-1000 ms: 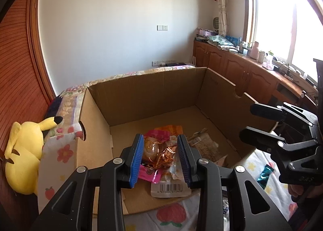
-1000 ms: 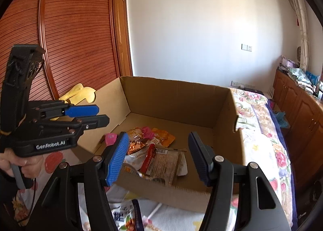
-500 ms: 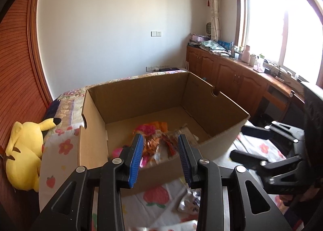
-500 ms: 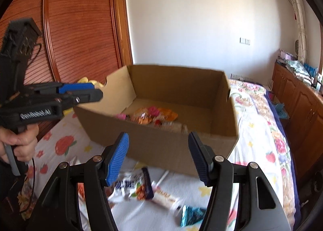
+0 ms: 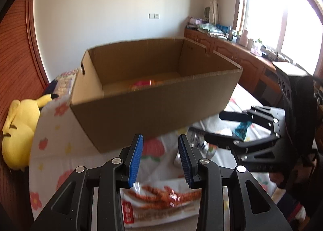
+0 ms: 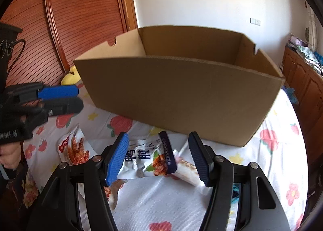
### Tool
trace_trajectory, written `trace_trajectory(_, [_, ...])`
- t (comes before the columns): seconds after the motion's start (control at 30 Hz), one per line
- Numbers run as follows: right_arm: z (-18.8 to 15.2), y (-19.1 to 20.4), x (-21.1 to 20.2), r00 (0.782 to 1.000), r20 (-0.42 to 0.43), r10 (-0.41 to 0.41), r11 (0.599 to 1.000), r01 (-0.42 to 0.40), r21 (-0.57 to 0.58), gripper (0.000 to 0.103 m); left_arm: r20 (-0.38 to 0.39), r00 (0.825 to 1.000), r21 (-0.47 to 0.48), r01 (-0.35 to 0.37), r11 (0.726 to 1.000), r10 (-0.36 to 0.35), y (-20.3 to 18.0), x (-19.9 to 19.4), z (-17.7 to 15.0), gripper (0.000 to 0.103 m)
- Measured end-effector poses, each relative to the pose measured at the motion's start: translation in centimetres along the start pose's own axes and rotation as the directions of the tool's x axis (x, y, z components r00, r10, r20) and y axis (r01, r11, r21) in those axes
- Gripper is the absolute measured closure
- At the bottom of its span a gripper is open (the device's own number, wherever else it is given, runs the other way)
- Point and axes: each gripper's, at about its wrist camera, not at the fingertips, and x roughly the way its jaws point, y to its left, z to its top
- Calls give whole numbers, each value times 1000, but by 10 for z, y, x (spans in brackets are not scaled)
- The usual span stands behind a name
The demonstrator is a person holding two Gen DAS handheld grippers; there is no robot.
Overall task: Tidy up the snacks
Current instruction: 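Move both tools back toward the snacks on the bed, then grasp the white duck-neck pack with the right tool while the left tool reaches the chicken-feet pack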
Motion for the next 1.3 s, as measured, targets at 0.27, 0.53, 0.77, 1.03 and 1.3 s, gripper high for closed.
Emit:
trace_trajectory(0.27, [-5,8,24,998,-63,5,999,-8,-35,38,-68,998,-36,-5,999,2,7,13,-21,65])
trace_trajectory(0.53, [-7,15,38,994,-111,25,998,-32,-60,31,-79,997,-66,-10,998,5,9,14,-25,65])
trace_trajectory(0.77, [-7,23,47,991,-132,14,994,-28,-105,26,-85,996,-82,-15,996,8,10,13,-38,65])
trace_trajectory(1.03, [-10,39,58,988,-155,-23,980,-8,-197,19,-90,996,-98,-17,995,9,19,13,-45,65])
trace_trajectory(1.3, [-10,50,70,984,-172,-39,973,-2,-232,16,-96,995,-122,-19,992,7,21,3,-53,65])
